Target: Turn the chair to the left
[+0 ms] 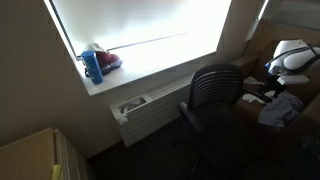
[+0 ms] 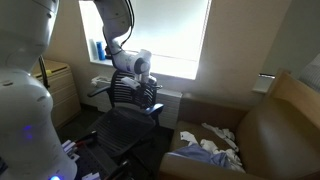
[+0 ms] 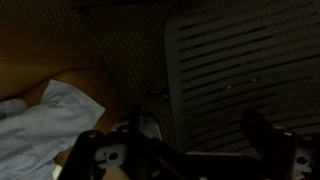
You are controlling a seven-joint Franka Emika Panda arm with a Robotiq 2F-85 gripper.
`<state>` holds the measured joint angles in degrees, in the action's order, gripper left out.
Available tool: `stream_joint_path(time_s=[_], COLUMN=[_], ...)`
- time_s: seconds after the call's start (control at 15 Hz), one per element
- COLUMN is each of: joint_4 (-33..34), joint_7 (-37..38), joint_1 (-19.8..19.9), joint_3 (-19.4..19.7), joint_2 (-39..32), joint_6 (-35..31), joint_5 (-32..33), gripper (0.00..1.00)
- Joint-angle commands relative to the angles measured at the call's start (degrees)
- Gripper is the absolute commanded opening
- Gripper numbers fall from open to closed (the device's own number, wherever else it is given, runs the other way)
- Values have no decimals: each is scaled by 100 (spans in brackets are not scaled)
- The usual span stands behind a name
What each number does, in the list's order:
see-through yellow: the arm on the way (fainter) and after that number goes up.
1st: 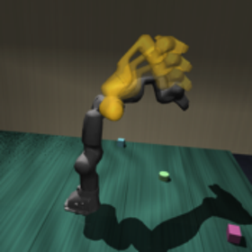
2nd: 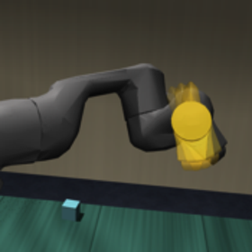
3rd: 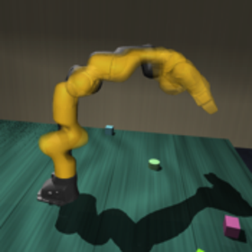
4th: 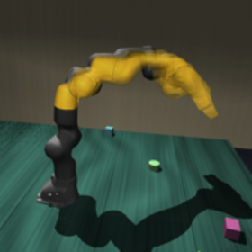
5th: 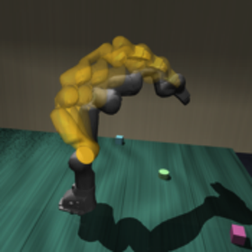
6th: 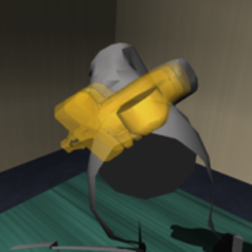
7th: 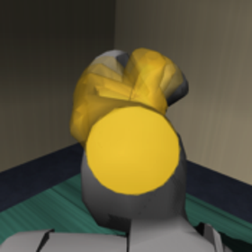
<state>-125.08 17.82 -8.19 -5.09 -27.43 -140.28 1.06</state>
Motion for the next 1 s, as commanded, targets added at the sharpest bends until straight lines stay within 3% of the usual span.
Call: stream_joint_path(time_s=[0.0, 0.2, 0.33, 0.4, 0.73, 0.93], joint_4=[-183, 95, 301, 113, 47, 241], joint_7=[223, -132, -733, -277, -544, -371], joint_1=[-370, -371, -124, -231, -94, -273], joint_3=[481, 745, 616, 637, 459, 433], joint_2=[132, 40, -34, 3, 19, -349], joint_6=[-223, 978, 1612, 1158, 1046, 785], joint_5=[622, 1285, 1216, 1206, 888, 979], gripper=[100, 100, 100, 100, 100, 100])
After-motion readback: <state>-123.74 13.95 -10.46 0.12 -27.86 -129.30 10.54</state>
